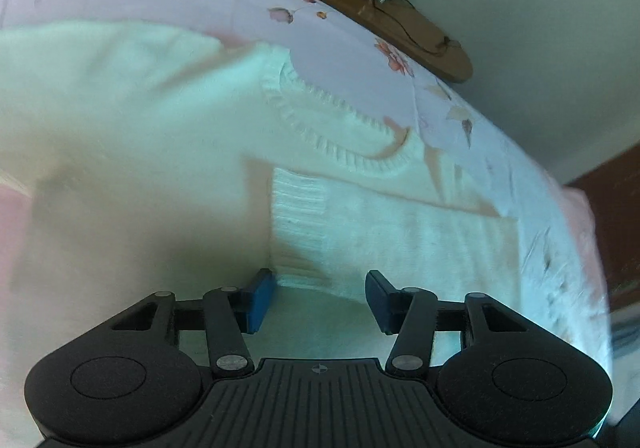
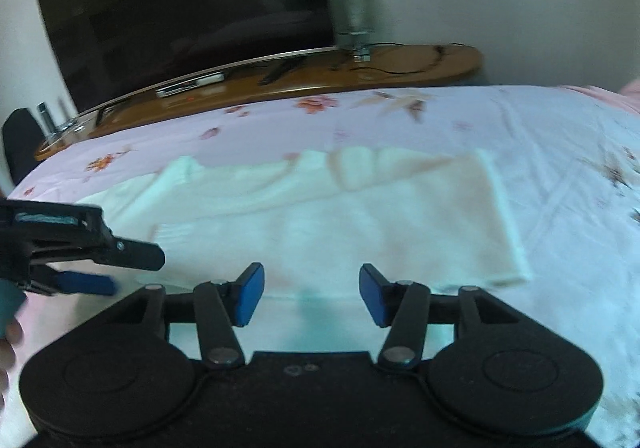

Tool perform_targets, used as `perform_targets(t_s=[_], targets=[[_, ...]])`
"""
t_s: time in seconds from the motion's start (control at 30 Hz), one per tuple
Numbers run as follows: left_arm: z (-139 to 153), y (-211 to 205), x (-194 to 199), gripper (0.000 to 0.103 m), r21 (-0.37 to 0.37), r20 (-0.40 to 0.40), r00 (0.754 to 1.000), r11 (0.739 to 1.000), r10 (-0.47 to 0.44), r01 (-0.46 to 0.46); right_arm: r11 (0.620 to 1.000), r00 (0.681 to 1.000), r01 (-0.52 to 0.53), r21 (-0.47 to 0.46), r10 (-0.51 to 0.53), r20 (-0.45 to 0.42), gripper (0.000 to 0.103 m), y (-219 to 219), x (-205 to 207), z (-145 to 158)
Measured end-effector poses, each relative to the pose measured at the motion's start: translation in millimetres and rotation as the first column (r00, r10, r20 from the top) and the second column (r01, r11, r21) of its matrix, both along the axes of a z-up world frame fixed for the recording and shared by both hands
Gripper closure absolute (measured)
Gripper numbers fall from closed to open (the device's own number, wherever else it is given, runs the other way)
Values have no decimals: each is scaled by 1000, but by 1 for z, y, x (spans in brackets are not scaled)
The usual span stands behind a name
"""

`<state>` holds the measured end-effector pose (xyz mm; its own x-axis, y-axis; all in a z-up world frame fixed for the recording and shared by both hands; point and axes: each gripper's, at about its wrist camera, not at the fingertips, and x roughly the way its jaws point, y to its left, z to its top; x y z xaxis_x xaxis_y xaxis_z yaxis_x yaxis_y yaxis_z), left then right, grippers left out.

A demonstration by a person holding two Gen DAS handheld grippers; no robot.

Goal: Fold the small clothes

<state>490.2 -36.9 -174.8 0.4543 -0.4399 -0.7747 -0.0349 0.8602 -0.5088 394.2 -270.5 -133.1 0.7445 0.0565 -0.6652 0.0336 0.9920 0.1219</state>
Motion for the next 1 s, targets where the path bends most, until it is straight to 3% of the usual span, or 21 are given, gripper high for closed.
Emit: perform_targets(t_s=[0.27, 0.3, 0.33, 0.37, 0.6, 0.77, 0.83, 0.9, 0.93, 1.0], targets=[[-4, -11, 6, 52, -15, 52, 996, 998, 68, -67, 996, 996, 91, -24, -91, -5, 50, -34, -21, -10], [-4, -13, 6, 58, -17, 62, 995, 997, 79, -78, 994, 995, 98, -36, -99, -9, 50, -36, -22, -12], [-3, -13, 7, 93, -21, 63, 995, 997, 82, -81, 993, 994, 106, -47, -107, -16, 50, -38, -22, -14], [-3, -13, 8, 99, -22, 59, 995, 997, 79, -77, 992, 993, 113, -56, -115, -21, 50, -39, -22, -16], [34, 12, 8, 99, -29, 198, 973, 993, 118, -114, 969, 983, 171, -179, -181, -41, 38, -36, -15, -26], [66, 65, 19, 99, 21, 297, 937, 979, 186, -201, 971, 983, 169, -169, -179, -41, 39, -34, -5, -28], [65, 90, 21, 99, 46, 296, 931, 970, 215, -239, 971, 983, 171, -169, -179, -32, 44, -33, 1, -29], [53, 103, 23, 99, 82, 259, 942, 967, 215, -243, 975, 984, 170, -143, -175, -18, 63, -33, 4, -29], [44, 107, 23, 99, 97, 239, 947, 965, 215, -244, 977, 985, 171, -127, -174, -14, 80, -34, 7, -29], [26, 107, 22, 99, 139, 202, 960, 965, 193, -223, 980, 984, 174, -91, -176, -14, 85, -36, 10, -31]])
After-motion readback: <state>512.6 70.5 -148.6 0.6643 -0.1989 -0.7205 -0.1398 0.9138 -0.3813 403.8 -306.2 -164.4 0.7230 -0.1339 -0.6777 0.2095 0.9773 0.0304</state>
